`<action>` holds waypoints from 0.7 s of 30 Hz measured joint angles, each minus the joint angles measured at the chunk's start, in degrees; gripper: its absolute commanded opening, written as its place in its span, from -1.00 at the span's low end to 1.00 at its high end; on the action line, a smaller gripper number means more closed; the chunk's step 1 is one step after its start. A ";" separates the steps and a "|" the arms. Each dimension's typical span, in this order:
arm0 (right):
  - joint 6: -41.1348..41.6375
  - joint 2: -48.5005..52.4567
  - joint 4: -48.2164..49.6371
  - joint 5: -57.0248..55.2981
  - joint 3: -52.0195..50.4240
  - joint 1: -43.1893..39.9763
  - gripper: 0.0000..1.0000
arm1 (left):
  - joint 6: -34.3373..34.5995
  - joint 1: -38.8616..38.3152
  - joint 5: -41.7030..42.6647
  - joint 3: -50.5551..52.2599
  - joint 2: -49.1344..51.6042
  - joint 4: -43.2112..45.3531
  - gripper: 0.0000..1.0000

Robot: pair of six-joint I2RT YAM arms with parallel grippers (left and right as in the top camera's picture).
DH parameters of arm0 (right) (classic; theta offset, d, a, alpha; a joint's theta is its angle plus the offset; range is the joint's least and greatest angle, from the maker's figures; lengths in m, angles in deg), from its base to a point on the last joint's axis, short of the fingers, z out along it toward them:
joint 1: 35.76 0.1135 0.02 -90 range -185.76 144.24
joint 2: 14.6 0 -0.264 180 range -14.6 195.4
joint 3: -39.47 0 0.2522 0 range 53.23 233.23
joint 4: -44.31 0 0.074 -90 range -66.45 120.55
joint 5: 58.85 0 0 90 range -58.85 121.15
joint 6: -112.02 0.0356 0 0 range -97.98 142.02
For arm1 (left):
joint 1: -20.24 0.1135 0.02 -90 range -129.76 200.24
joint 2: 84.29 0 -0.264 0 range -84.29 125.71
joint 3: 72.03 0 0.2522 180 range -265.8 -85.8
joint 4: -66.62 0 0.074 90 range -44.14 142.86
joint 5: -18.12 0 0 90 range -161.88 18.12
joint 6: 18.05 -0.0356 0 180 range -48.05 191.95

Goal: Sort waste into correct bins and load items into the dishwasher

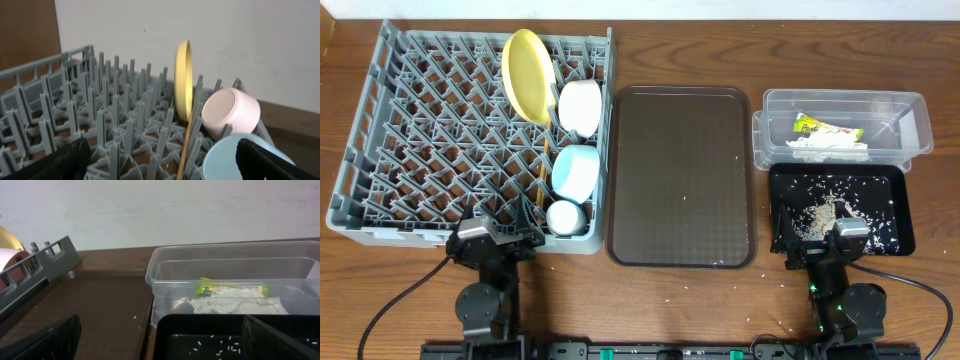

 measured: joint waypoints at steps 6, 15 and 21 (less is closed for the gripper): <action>0.00 0.00 0.00 0.00 0.00 0.00 0.99 | -0.02 0.00 -0.02 0.50 -0.26 -0.83 0.86; 0.00 0.00 0.00 0.00 0.00 0.00 0.98 | -0.02 0.00 1.11 0.04 -0.39 -5.01 0.86; 0.00 0.00 0.00 0.00 0.00 0.00 0.98 | -0.02 0.00 1.27 -0.04 -0.39 -5.05 0.86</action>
